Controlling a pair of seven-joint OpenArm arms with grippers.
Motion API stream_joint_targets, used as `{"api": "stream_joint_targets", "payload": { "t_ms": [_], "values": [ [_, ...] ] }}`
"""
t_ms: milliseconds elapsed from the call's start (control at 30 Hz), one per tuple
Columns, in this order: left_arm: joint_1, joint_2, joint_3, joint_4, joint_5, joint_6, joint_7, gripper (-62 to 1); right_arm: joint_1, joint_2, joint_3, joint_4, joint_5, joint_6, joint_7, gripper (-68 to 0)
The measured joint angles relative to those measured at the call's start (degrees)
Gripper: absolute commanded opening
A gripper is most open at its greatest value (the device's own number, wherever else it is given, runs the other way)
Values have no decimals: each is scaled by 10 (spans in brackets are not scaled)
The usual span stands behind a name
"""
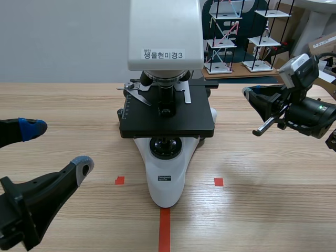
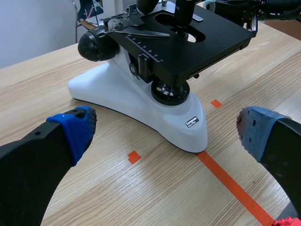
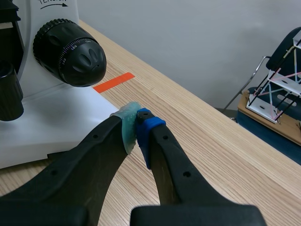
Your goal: Return to the home posture
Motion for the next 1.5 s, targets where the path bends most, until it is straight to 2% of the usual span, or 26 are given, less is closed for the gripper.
{"api": "stream_joint_targets", "payload": {
  "t_ms": [533,633,767,867,967,1067,1167,1233,1300,1433,1500],
  "values": [
    [0,0,0,0,0,0,0,14,0,0,0,0,0,-1,0,-668],
    [0,0,0,0,0,0,0,14,-3,0,0,0,0,-14,1,-646],
    [0,0,0,0,0,0,0,14,-34,0,21,6,5,-52,24,-589],
    [0,0,0,0,0,0,0,14,-80,0,58,24,13,-61,30,-465],
    [0,0,0,0,0,0,0,14,-143,6,106,78,13,-60,23,-324],
    [0,0,0,0,0,0,0,14,-212,12,159,164,24,-60,9,-236],
    [0,0,0,0,0,0,0,14,-286,13,210,269,43,-60,-35,-154],
    [0,0,0,0,0,0,0,14,-339,15,230,339,64,-60,-57,-115],
    [0,0,0,0,0,0,0,14,-393,15,241,407,83,-60,-99,-86],
    [0,0,0,0,0,0,0,14,-493,15,247,530,89,-54,-192,-64],
    [0,0,0,0,0,0,0,14,-531,14,247,575,88,-52,-213,-56]
  ]
}}
